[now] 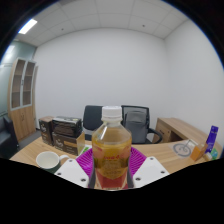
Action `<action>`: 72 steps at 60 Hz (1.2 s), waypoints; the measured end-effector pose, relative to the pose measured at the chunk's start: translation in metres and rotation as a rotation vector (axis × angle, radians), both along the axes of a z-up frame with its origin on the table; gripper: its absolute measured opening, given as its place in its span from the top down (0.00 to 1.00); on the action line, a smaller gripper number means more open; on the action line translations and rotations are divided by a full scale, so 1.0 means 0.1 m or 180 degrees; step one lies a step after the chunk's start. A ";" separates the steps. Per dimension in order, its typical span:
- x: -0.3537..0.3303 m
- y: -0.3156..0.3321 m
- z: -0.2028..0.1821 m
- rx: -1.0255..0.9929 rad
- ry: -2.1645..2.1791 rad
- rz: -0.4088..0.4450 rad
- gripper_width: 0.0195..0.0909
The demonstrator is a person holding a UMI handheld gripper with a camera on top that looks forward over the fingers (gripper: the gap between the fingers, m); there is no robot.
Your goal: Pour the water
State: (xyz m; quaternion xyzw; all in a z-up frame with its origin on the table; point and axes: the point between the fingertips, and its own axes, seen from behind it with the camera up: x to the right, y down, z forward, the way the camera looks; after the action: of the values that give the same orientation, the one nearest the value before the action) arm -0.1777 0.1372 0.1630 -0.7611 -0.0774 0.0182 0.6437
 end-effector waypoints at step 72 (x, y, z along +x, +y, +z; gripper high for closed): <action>0.48 -1.82 -0.39 -0.0361 0.0301 0.0276 0.08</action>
State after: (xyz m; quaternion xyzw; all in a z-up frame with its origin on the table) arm -0.1296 -0.0447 0.1237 -0.7905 -0.0786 0.0864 0.6012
